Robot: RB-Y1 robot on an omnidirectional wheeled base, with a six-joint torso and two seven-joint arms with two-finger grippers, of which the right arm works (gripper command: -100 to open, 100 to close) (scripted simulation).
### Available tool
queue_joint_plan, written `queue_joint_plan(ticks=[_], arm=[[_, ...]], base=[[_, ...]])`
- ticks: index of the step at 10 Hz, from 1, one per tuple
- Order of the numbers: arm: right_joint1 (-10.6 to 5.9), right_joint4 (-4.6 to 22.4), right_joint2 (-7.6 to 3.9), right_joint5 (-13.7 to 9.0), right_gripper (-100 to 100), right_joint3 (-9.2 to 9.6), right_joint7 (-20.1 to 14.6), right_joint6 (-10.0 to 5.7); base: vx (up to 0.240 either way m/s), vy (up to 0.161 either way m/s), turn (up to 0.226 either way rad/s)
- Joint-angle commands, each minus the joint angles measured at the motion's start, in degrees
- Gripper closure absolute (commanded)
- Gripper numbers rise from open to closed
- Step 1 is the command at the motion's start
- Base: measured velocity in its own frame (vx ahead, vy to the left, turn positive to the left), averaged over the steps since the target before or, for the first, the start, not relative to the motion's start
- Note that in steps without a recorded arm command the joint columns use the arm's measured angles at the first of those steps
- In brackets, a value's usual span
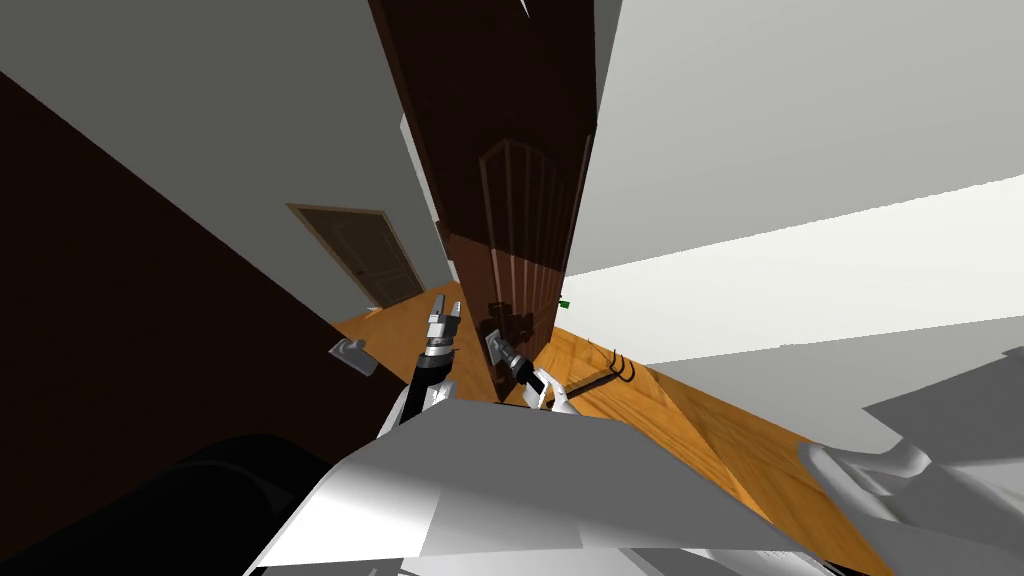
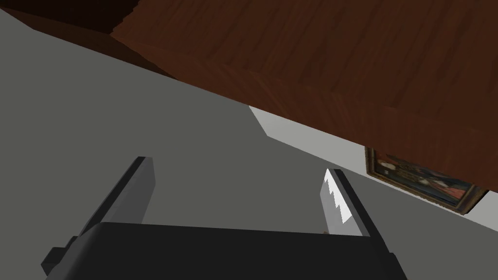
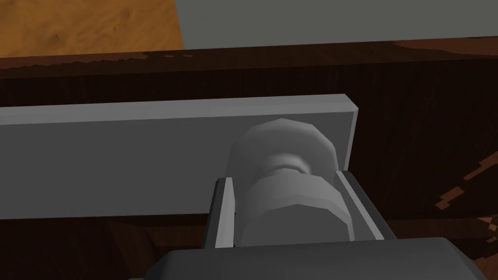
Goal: Push the door open
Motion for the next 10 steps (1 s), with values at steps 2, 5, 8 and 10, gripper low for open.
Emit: queue_joint_plan(ticks=[2, 5, 8, 10], arm=[[1.85, -1.30, -0.51, 1.83, 100, -1.19, -0.27, 0.72], [4.11, -3.09, -0.35, 4.14, 100, -2.18, -0.59, 1.24], [6.36, -4.89, 0.15, 6.45, 100, -3.17, -0.92, 1.76], [7.65, -5.92, 0.58, 7.77, 100, -3.74, -1.10, 2.05]], base=[[0.114, 0.182, -0.126], [0.116, 0.202, -0.145], [0.084, 0.180, -0.134], [0.096, 0.181, -0.115]])
